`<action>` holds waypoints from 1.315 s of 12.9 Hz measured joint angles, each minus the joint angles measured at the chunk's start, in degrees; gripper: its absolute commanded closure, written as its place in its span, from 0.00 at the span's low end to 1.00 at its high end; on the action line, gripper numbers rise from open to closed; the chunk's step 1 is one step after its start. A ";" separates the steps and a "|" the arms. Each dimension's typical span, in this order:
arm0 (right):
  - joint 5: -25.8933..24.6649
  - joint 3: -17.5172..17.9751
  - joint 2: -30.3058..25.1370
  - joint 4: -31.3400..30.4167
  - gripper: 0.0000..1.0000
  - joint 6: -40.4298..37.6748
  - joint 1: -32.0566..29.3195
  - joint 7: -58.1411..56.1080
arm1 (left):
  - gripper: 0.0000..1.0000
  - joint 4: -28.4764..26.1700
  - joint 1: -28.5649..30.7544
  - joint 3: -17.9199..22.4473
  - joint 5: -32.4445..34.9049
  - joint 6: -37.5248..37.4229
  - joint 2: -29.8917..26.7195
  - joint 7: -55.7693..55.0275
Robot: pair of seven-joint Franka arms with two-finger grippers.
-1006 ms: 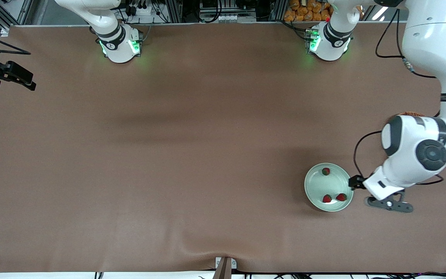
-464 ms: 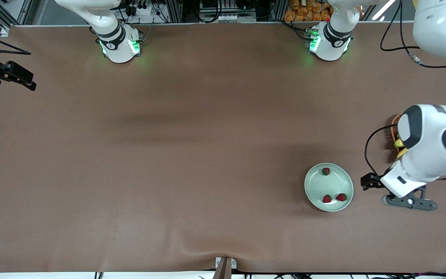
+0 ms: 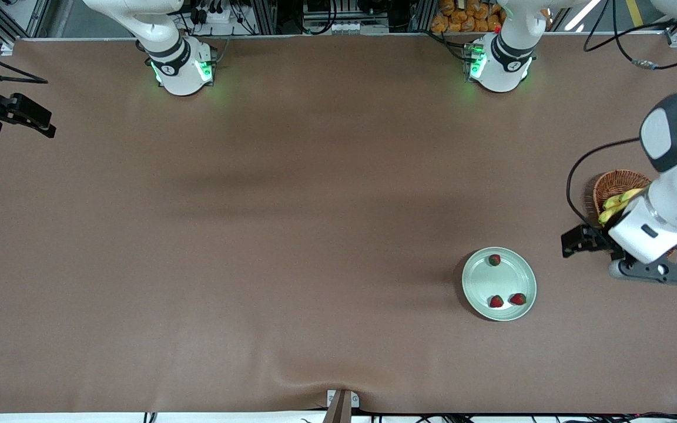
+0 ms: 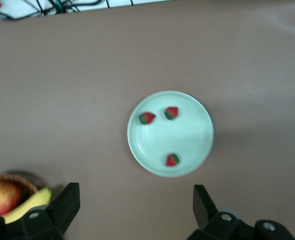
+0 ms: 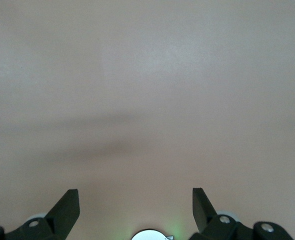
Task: Collect all strawberries into plate
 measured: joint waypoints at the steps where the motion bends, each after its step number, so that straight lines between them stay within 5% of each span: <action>1: 0.00 0.00 0.01 0.01 0.00 0.00 0.01 0.00 | 0.00 -0.02 -0.86 0.01 0.00 -2.61 -1.90 -1.33; 10: 0.00 0.06 0.09 0.04 0.00 0.00 0.20 0.01 | 0.00 -2.37 -1.98 3.24 -0.53 -20.61 -15.83 -1.66; 17: 0.27 0.07 0.09 0.04 0.00 0.00 0.21 0.01 | 0.00 -6.54 -3.32 8.25 -1.04 -17.56 -17.47 0.23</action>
